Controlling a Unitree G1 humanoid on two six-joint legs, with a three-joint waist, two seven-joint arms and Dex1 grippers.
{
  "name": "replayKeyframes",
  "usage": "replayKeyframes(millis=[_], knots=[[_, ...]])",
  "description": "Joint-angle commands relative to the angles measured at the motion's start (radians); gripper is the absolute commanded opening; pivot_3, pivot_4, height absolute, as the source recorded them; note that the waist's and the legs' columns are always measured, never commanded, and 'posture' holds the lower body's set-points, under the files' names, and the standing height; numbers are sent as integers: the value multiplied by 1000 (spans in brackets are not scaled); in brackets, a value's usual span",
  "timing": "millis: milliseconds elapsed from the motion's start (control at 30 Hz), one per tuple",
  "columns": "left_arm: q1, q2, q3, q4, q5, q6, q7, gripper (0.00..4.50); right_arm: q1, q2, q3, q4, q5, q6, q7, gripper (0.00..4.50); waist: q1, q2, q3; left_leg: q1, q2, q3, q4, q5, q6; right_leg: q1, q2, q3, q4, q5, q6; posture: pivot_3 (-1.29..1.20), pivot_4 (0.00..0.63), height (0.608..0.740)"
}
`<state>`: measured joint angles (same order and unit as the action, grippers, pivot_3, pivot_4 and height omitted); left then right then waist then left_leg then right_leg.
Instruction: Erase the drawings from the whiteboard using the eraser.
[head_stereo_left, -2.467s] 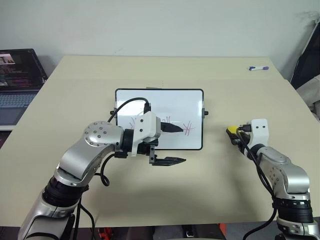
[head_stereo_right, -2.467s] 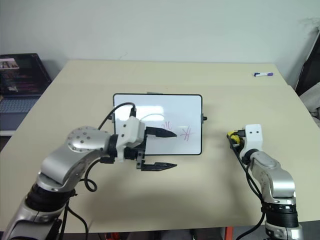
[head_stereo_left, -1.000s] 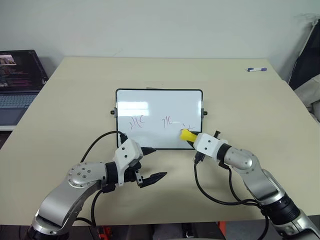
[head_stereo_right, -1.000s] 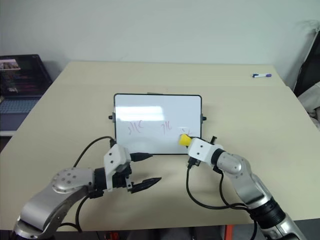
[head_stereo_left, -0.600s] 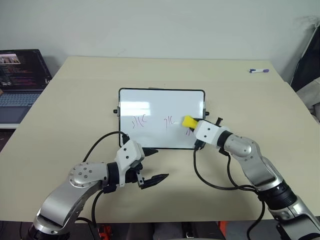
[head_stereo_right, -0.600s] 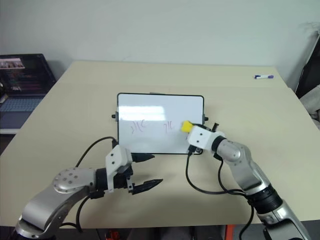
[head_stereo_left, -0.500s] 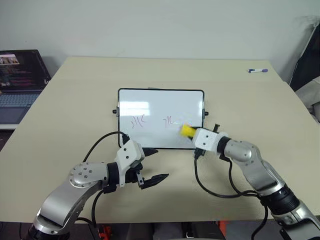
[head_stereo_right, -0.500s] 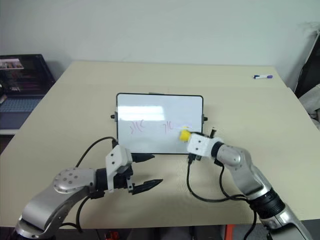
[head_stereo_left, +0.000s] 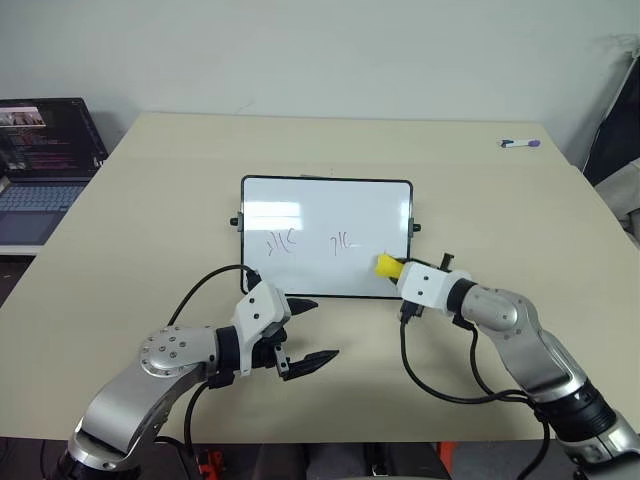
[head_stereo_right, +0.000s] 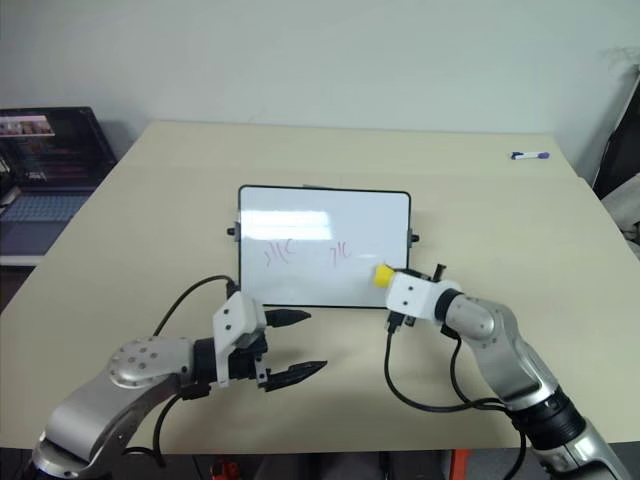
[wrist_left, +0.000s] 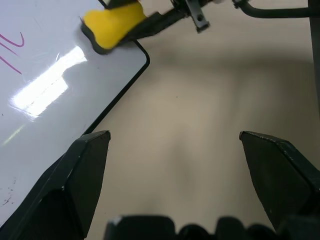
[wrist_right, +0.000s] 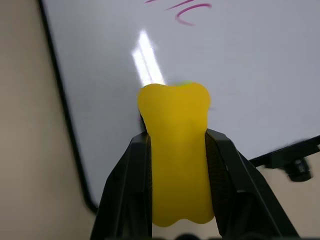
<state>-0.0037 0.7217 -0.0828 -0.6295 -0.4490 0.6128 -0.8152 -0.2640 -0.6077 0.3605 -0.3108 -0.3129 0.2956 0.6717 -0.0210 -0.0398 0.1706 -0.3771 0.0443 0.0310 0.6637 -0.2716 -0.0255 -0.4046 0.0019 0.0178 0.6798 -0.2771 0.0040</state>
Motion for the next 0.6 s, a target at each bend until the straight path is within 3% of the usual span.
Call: replayKeyframes(millis=[33, 200, 300, 600], knots=[[1, 7, 6, -42, -13, -4, -1, 4500, 8, 8, 7, 27, -34, 39, -8, 1105, -3, 0, 0, 0, 0, 0, 0, 0, 0, 0, 0, 0, 0, 0, 0, 0, 150, 740], [6, 10, 9, -48, -17, -2, -1, 4500, -71, 63, -82, 93, -76, 22, -176, 1103, -11, 0, 0, 1, 0, 1, 0, 1, 1, 0, 0, 1, 1, 1, 0, 0, 150, 740], [9, 11, 12, -53, -21, 2, 1, 4500, -90, 66, -106, 114, -68, 8, -207, 1102, -7, 0, 0, 1, 0, 1, 0, 2, 2, 0, 0, 1, 1, 2, 0, 0, 150, 740], [5, 7, 9, -58, -24, 11, 8, 4500, -10, -12, -35, 63, -49, 37, -22, 1102, -5, -1, -1, 1, 0, 1, -1, 1, 2, 0, 0, 1, 0, 1, 0, 0, 150, 740]])
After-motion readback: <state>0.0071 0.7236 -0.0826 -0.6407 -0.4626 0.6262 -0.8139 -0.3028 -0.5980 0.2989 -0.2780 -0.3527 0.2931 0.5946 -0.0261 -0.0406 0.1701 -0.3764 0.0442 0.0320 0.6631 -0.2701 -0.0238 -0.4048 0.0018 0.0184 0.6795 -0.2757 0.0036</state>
